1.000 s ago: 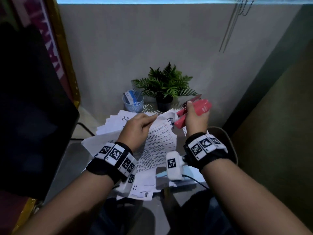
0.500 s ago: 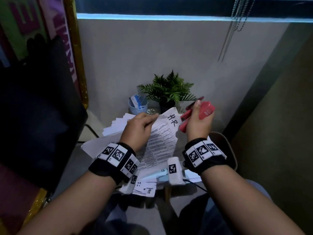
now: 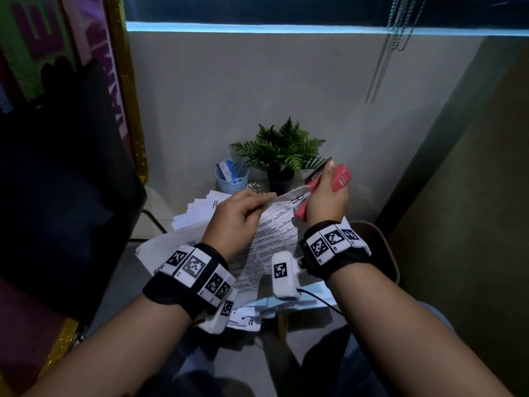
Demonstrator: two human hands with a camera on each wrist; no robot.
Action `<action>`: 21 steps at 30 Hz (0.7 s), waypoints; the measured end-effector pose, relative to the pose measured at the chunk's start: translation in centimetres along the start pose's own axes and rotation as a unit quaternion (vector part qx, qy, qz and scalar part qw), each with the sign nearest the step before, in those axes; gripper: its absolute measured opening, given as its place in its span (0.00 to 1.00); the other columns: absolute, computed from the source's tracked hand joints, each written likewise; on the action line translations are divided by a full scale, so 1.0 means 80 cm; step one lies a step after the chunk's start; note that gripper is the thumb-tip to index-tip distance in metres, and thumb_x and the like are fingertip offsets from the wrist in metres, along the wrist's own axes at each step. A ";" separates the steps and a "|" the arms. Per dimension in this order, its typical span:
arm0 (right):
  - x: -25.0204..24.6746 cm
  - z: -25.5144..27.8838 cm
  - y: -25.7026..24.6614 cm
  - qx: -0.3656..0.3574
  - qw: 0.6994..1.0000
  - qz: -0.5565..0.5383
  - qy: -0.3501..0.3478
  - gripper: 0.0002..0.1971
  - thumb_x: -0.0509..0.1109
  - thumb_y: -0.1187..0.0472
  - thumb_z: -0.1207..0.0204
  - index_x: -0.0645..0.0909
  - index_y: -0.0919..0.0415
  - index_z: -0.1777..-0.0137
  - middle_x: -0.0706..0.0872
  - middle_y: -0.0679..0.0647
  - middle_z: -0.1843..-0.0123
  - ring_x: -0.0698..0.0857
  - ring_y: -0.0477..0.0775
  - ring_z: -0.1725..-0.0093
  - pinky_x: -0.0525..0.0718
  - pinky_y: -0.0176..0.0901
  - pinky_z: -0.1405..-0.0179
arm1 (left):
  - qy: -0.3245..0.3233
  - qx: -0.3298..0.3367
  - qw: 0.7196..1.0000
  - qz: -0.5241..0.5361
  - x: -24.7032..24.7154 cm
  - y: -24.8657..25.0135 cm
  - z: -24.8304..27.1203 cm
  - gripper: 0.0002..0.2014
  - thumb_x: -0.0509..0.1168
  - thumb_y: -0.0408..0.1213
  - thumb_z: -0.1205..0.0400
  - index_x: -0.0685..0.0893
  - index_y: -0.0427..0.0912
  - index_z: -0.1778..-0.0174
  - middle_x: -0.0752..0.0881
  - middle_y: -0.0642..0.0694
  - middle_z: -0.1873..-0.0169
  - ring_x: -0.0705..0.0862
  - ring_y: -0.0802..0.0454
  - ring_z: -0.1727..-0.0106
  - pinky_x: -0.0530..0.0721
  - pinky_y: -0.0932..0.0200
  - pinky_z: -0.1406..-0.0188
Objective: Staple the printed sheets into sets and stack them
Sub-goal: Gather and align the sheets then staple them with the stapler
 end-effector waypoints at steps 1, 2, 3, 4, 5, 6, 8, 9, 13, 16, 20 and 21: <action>0.001 -0.002 0.002 0.001 1.000 -0.001 0.003 0.21 0.61 0.38 0.21 0.80 0.57 0.52 0.87 0.54 0.57 0.87 0.54 0.55 0.83 0.46 0.52 | 0.001 0.001 1.000 0.000 -0.001 0.000 0.000 0.15 0.65 0.28 0.19 0.86 0.43 0.38 0.85 0.49 0.55 0.78 0.74 0.53 0.70 0.82 0.53; 0.002 -0.004 0.003 0.003 1.000 -0.003 0.007 0.21 0.61 0.39 0.22 0.81 0.57 0.53 0.88 0.54 0.57 0.87 0.55 0.55 0.83 0.47 0.50 | 0.000 0.003 1.000 -0.001 -0.001 0.001 0.001 0.15 0.65 0.28 0.19 0.85 0.43 0.38 0.85 0.48 0.54 0.78 0.73 0.53 0.71 0.82 0.52; 0.003 -0.006 0.004 0.007 1.000 -0.002 0.010 0.21 0.62 0.39 0.22 0.81 0.58 0.54 0.88 0.55 0.57 0.87 0.55 0.55 0.83 0.47 0.50 | -0.004 0.004 1.000 -0.003 -0.001 0.000 0.001 0.16 0.65 0.28 0.18 0.85 0.44 0.37 0.85 0.49 0.53 0.78 0.72 0.53 0.71 0.81 0.51; 0.004 -0.008 0.004 0.011 1.000 -0.003 0.014 0.20 0.63 0.39 0.22 0.81 0.58 0.55 0.88 0.55 0.58 0.87 0.56 0.55 0.83 0.47 0.50 | -0.014 -0.005 1.000 -0.008 -0.002 0.001 0.000 0.17 0.64 0.30 0.18 0.83 0.47 0.34 0.85 0.50 0.52 0.77 0.71 0.53 0.72 0.79 0.51; 0.005 -0.010 0.004 0.018 1.000 -0.008 0.013 0.20 0.64 0.40 0.22 0.81 0.58 0.56 0.87 0.54 0.59 0.87 0.57 0.55 0.82 0.46 0.50 | -0.035 -0.026 0.999 -0.018 -0.003 -0.001 0.000 0.18 0.63 0.33 0.17 0.80 0.50 0.31 0.83 0.52 0.51 0.77 0.69 0.52 0.73 0.75 0.51; 0.005 -0.011 0.002 0.026 0.999 -0.016 0.011 0.19 0.65 0.41 0.22 0.81 0.57 0.58 0.87 0.54 0.60 0.87 0.57 0.55 0.82 0.45 0.51 | -0.067 -0.050 0.996 -0.044 -0.005 -0.003 -0.001 0.19 0.63 0.37 0.16 0.76 0.53 0.29 0.82 0.53 0.51 0.77 0.65 0.51 0.73 0.68 0.51; 0.007 -0.014 0.000 0.033 0.999 -0.028 -0.004 0.18 0.66 0.42 0.22 0.80 0.56 0.62 0.86 0.52 0.62 0.87 0.56 0.56 0.82 0.45 0.51 | -0.145 -0.085 0.973 -0.161 -0.008 -0.012 -0.004 0.16 0.61 0.45 0.16 0.74 0.53 0.32 0.83 0.48 0.51 0.79 0.54 0.49 0.72 0.60 0.55; 0.007 -0.015 -0.001 0.028 0.999 -0.031 -0.014 0.17 0.66 0.42 0.22 0.79 0.56 0.63 0.86 0.51 0.63 0.86 0.54 0.58 0.82 0.44 0.52 | -0.169 -0.091 0.957 -0.217 -0.010 -0.017 -0.006 0.13 0.60 0.47 0.16 0.75 0.51 0.36 0.84 0.46 0.50 0.80 0.49 0.48 0.71 0.58 0.57; -0.007 -0.023 -0.010 0.003 0.999 -0.028 -0.021 0.16 0.63 0.41 0.22 0.78 0.54 0.55 0.86 0.47 0.65 0.86 0.45 0.66 0.81 0.37 0.64 | -0.123 -0.128 0.950 -0.256 -0.022 -0.034 -0.012 0.14 0.56 0.44 0.14 0.73 0.46 0.34 0.85 0.39 0.46 0.82 0.40 0.47 0.73 0.54 0.59; -0.036 -0.040 -0.018 0.010 0.996 -0.079 0.025 0.17 0.63 0.42 0.21 0.79 0.56 0.50 0.86 0.47 0.63 0.85 0.43 0.66 0.80 0.37 0.62 | -0.025 -0.173 0.961 -0.214 -0.041 -0.043 -0.014 0.16 0.56 0.40 0.13 0.72 0.41 0.31 0.85 0.35 0.45 0.82 0.38 0.46 0.73 0.53 0.57; -0.062 -0.039 -0.001 0.072 0.980 -0.114 -0.143 0.17 0.65 0.43 0.24 0.79 0.59 0.55 0.84 0.49 0.68 0.83 0.45 0.75 0.81 0.37 0.70 | 0.089 -0.218 0.971 -0.032 -0.052 -0.058 -0.008 0.10 0.56 0.40 0.14 0.73 0.43 0.38 0.81 0.50 0.50 0.82 0.44 0.47 0.77 0.54 0.52; -0.062 -0.033 0.012 0.088 0.970 -0.097 -0.207 0.20 0.67 0.42 0.28 0.78 0.61 0.54 0.83 0.49 0.70 0.81 0.45 0.78 0.80 0.36 0.76 | 0.106 -0.222 0.969 0.019 -0.051 -0.063 -0.007 0.09 0.56 0.40 0.14 0.73 0.43 0.40 0.83 0.50 0.47 0.82 0.44 0.44 0.80 0.51 0.47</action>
Point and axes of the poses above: each hand's wrist, its own z-axis away from the middle knuckle, its own x-axis out of the palm, y = z × x, the point moved 3 cm from there along -z, towards the middle knuckle
